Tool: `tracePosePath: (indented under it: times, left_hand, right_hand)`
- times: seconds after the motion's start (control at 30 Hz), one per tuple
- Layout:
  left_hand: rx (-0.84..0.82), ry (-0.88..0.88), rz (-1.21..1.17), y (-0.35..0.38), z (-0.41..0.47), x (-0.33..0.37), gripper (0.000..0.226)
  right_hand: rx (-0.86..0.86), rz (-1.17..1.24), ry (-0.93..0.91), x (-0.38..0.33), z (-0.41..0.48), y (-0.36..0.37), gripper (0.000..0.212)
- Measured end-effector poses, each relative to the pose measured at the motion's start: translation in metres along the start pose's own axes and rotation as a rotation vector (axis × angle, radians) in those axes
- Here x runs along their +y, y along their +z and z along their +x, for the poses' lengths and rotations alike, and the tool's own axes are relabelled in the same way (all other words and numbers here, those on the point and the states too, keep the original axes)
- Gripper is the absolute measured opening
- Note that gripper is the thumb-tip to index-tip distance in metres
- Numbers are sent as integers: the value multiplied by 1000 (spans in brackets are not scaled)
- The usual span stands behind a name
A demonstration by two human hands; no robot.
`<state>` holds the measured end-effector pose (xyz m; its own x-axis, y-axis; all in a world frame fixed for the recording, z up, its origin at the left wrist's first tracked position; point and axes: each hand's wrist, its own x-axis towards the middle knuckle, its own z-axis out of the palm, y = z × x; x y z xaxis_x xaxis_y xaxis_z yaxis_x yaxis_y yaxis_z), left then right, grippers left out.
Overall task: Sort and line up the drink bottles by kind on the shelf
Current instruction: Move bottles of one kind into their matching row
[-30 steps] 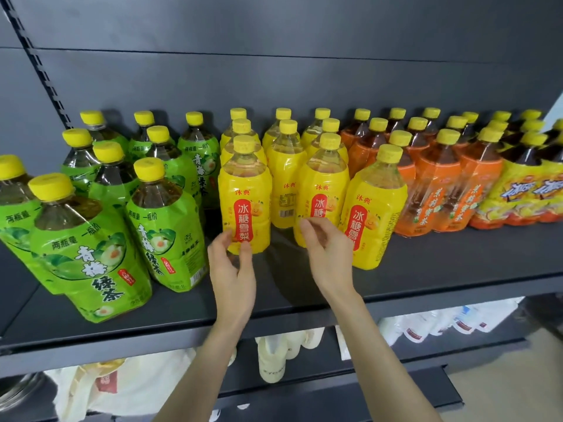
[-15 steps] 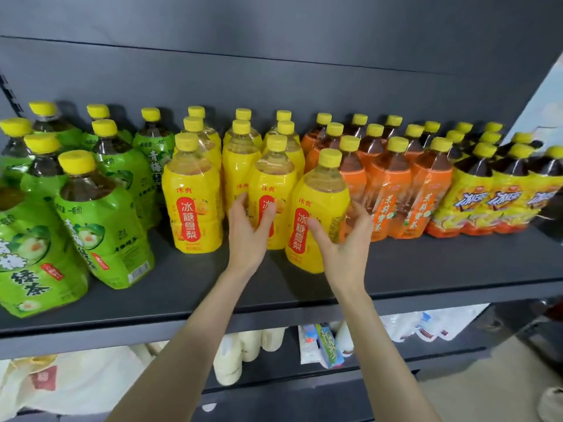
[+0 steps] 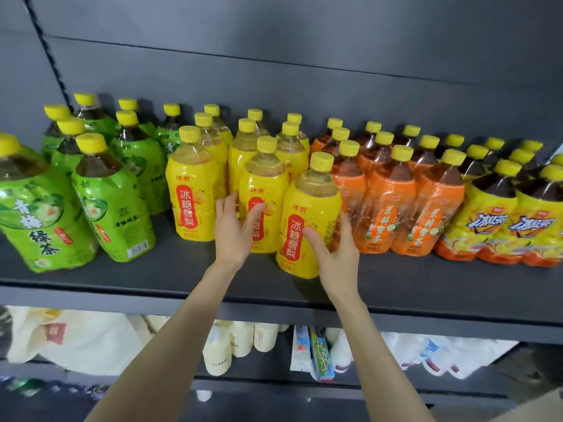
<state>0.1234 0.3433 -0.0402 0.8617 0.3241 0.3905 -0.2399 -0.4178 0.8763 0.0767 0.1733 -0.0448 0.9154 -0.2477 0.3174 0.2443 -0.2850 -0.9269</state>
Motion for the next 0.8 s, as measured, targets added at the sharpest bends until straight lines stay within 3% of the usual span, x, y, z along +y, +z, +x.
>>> tracePosePath:
  times: [0.37, 0.7, 0.8]
  left_hand:
    - [224, -19, -13, -36, -34, -9, 72]
    - [250, 60, -18, -42, -29, -22, 71]
    - [227, 93, -25, -45, -24, -26, 72]
  right_hand:
    - [-78, 70, 17, -1, -6, 4, 79]
    - [-35, -65, -21, -5, 9, 51, 83]
    - [-4, -37, 4, -9, 17, 58, 71]
